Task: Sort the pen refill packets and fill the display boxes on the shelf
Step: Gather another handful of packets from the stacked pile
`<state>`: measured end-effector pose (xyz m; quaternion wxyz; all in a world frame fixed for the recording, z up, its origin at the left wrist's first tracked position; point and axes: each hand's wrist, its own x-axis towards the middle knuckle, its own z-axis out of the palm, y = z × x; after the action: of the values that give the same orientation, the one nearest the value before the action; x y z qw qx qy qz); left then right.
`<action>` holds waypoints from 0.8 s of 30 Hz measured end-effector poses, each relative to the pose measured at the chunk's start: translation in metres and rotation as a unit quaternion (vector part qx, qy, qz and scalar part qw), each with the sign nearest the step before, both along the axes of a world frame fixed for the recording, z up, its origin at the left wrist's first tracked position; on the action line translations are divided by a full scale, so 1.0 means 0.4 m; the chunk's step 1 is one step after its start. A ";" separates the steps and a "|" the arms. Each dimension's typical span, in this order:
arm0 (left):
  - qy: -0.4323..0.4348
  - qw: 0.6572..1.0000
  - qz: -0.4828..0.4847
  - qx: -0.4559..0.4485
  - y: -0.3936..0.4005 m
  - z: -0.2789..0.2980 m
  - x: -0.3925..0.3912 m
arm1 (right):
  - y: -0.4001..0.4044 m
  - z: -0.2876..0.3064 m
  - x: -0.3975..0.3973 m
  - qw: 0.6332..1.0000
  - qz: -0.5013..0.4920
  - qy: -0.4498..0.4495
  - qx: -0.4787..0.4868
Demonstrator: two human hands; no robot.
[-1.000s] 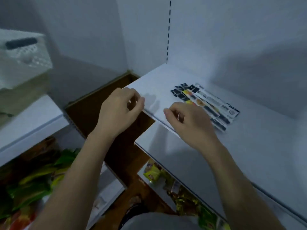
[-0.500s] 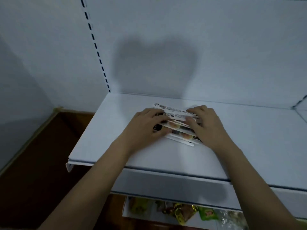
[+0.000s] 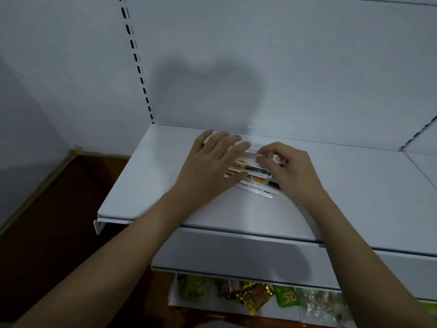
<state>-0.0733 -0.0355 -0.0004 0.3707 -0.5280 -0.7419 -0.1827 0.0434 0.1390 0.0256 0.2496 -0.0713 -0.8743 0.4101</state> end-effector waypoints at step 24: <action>0.001 0.997 0.024 -0.071 -0.045 0.012 -0.018 | 0.018 -0.068 -0.052 0.975 0.045 -0.064 0.208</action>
<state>-0.0807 -0.0535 0.0043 0.3369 -0.5357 -0.7650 -0.1201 0.0225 0.1461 -0.0017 0.1843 -0.0044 -0.9569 0.2246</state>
